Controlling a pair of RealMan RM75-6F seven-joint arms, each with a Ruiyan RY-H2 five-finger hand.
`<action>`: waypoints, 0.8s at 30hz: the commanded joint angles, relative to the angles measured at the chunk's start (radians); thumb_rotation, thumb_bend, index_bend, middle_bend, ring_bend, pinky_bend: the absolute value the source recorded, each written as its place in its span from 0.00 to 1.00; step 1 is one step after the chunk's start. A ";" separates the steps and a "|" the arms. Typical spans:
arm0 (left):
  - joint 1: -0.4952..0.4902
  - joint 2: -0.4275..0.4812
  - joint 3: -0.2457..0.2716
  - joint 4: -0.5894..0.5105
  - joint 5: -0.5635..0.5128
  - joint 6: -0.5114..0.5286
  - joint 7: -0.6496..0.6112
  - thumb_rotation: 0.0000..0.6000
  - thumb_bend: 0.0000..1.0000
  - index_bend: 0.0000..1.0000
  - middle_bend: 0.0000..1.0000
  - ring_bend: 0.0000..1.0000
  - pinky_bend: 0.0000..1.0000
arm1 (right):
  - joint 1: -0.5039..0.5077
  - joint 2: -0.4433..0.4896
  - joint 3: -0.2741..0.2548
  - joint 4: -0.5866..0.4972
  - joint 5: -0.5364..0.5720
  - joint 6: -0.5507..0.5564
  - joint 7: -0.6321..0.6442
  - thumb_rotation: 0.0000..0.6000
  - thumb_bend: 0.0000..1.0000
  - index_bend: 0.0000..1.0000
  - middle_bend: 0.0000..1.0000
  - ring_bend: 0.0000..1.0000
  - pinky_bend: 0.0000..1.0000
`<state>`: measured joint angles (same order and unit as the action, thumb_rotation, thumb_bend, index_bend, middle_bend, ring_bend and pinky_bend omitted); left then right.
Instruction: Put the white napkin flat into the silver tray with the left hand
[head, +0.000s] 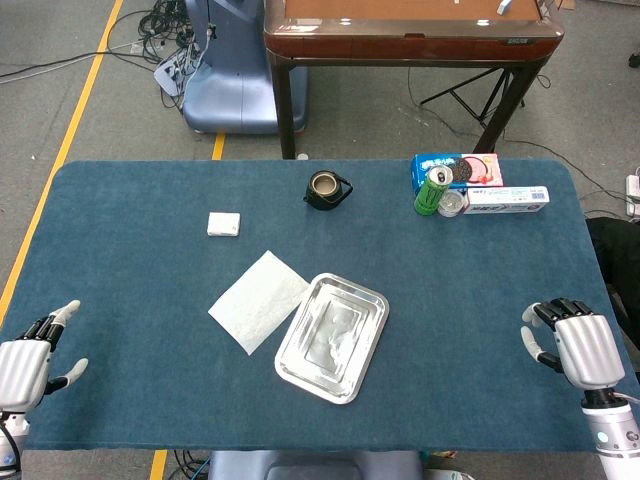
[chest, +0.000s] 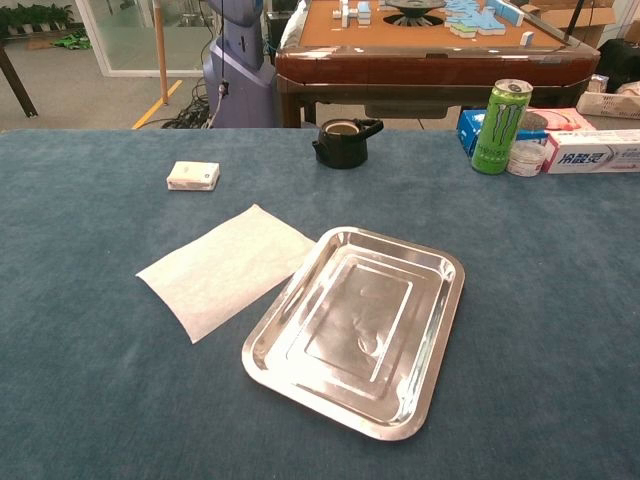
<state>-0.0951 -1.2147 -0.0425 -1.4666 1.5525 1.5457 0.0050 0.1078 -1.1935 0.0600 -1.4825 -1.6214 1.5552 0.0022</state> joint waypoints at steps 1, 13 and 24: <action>0.000 -0.003 0.001 0.004 0.002 0.001 -0.003 1.00 0.21 0.15 0.24 0.28 0.49 | -0.003 -0.001 -0.001 -0.003 -0.005 0.009 -0.003 1.00 0.41 0.51 0.58 0.43 0.46; -0.019 -0.022 0.020 0.011 0.082 0.019 -0.080 1.00 0.21 0.16 0.16 0.11 0.45 | 0.007 -0.007 -0.006 0.000 -0.004 -0.010 0.007 1.00 0.41 0.51 0.57 0.43 0.46; -0.135 -0.040 0.054 0.014 0.191 -0.100 -0.149 1.00 0.11 0.23 0.00 0.00 0.17 | -0.008 0.009 -0.002 -0.014 -0.009 0.029 0.024 1.00 0.41 0.51 0.57 0.43 0.46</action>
<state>-0.2115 -1.2450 0.0094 -1.4558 1.7321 1.4639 -0.1497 0.1014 -1.1856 0.0572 -1.4955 -1.6311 1.5824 0.0245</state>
